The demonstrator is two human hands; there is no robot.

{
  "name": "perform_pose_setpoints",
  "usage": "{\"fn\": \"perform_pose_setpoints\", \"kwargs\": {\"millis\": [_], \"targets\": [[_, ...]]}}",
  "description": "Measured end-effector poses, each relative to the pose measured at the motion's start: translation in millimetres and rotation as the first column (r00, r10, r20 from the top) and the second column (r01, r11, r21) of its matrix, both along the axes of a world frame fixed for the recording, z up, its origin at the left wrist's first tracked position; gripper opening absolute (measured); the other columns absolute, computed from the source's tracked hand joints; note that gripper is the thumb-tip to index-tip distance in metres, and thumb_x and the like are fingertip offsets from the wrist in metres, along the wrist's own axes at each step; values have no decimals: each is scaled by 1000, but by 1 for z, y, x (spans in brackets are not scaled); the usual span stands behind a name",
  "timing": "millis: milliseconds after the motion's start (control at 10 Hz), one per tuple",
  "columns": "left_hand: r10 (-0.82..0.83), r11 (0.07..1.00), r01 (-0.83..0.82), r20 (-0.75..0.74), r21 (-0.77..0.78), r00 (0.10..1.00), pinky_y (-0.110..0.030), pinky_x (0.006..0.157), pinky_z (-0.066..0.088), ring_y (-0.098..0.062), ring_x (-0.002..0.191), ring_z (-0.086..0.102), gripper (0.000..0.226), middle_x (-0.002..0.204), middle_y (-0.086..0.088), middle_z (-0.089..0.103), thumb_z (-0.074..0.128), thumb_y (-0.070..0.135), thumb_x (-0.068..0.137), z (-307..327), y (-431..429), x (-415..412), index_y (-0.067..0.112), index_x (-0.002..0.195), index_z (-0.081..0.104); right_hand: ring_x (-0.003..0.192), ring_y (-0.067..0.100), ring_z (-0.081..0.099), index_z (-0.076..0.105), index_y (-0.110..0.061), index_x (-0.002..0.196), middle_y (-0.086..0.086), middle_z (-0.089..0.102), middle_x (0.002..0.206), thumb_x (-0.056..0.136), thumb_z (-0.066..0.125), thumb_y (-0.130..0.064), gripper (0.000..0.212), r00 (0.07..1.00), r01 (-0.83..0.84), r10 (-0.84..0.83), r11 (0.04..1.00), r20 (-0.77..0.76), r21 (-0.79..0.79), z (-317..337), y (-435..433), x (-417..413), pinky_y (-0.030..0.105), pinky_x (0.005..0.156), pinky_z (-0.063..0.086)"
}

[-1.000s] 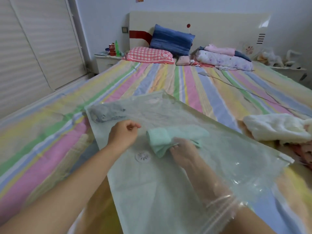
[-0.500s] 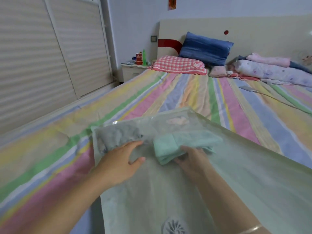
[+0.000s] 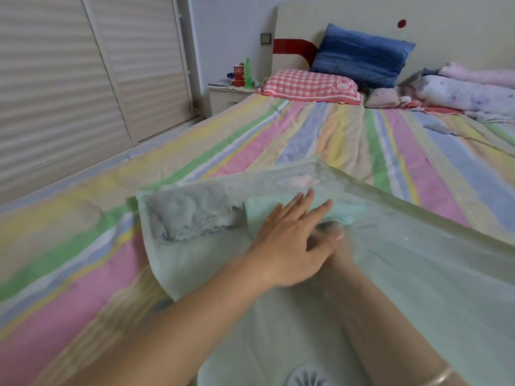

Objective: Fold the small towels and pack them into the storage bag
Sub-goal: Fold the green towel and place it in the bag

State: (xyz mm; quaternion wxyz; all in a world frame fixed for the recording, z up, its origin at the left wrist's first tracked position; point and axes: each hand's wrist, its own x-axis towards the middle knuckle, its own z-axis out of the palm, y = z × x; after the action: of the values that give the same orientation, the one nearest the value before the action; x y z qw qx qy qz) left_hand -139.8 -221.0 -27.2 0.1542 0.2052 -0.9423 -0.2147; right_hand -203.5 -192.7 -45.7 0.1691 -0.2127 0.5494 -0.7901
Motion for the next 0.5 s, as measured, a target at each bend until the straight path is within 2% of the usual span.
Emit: {"fn": "perform_pose_setpoints", "kwargs": {"millis": [100,200,300,400,500], "targets": [[-50,988,51,-9,148,999,-35,121,-2,-1,147,-1,76,162,11,5,23,65,81,8,10,-19,34,150,26,127,23,42,60,-18,119,-11,61,120,83,68,-1,41,871,197,-133,976,-473,89,-12,20,-3,24,108,31],[-10,977,31,-99,210,995,-35,121,0,-1,147,6,71,161,10,13,26,61,83,15,7,-25,35,149,30,113,33,56,58,-8,124,11,63,120,88,61,-5,37,463,415,237,793,-854,445,-39,44,-43,35,95,45],[-53,994,64,-131,84,990,-35,121,-3,2,146,5,68,160,13,17,30,60,84,18,5,-27,36,147,34,124,41,48,53,-5,132,21,57,129,87,53,-22,48,148,533,405,736,-902,418,-46,47,-47,49,105,33],[-127,991,129,-68,37,990,-34,121,-5,3,146,4,69,159,15,16,31,61,82,17,10,-31,37,146,34,134,32,34,37,-13,143,13,40,145,96,18,-44,59,214,491,600,616,-771,616,-24,60,-52,39,112,22],[-170,985,169,-44,-23,984,-33,121,-4,-1,147,11,58,155,13,30,40,56,85,7,11,-37,36,140,47,136,23,37,43,-19,140,3,42,146,98,42,-42,47,208,402,873,334,-441,852,6,72,-59,34,112,30]]}}
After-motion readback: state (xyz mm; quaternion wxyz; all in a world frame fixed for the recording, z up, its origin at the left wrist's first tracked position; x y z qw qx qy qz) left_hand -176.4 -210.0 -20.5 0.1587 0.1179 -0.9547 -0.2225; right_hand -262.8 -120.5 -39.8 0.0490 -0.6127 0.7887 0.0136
